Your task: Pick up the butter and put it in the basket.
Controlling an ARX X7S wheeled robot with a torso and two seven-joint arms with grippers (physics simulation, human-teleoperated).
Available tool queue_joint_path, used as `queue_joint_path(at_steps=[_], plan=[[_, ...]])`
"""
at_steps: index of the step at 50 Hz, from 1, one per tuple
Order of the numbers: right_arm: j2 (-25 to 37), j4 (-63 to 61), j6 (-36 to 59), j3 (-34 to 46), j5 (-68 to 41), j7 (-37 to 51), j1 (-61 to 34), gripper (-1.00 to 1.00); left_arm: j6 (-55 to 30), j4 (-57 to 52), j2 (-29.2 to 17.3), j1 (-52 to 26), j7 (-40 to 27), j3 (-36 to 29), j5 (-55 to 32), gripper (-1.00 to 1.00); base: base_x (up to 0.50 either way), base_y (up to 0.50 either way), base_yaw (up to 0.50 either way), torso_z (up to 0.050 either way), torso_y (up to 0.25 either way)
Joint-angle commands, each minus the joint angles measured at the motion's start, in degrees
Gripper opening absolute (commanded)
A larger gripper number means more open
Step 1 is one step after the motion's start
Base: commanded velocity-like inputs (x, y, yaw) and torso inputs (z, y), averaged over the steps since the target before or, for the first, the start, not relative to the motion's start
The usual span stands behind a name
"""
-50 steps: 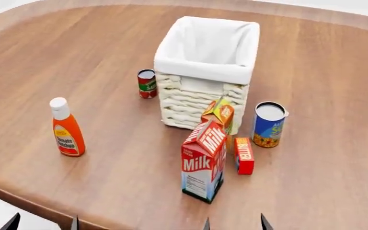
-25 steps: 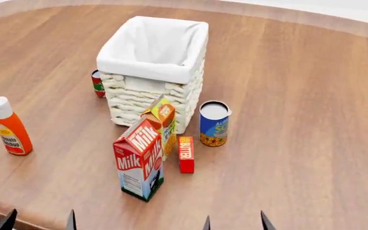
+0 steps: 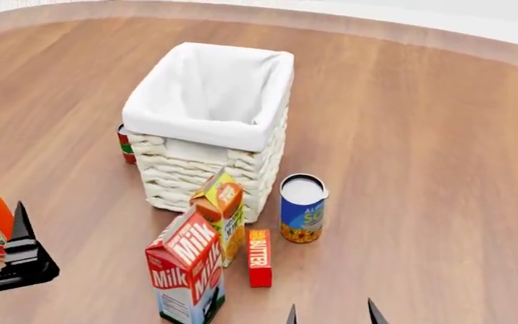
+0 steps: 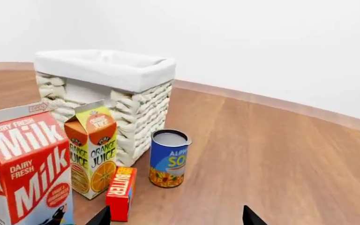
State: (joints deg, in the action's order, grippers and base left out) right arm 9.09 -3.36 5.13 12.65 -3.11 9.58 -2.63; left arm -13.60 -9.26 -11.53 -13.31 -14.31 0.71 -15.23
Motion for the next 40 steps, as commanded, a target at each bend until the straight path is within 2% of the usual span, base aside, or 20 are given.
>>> queue_joint_path(at_steps=[1,20,36,40], plan=[[0.3,-2.0,1.3,0.8,-0.1,0.7,0.6,1.00,-2.9,-3.7,-1.4,-1.5,-1.4,2.5,-2.1,1.00,0.48,0.13,0.00,0.000,0.000],[0.9,-4.8,3.1,1.5,-0.1,2.0,1.3,1.00,-5.1,-6.7,-2.3,-1.0,-2.4,4.0,-4.8,1.00,0.48,0.13,0.00,0.000,0.000],[1.1,-3.8,3.2,1.9,-0.5,2.7,0.4,1.00,-4.9,-4.5,-2.4,-2.8,-2.8,4.9,-5.9,1.00,0.01,0.00,0.00,0.000,0.000],[1.1,-3.4,3.2,2.0,-0.7,2.8,0.1,1.00,-4.5,-4.1,-2.6,-3.2,-2.5,5.1,-6.2,1.00,0.00,0.00,0.00,0.000,-0.213]])
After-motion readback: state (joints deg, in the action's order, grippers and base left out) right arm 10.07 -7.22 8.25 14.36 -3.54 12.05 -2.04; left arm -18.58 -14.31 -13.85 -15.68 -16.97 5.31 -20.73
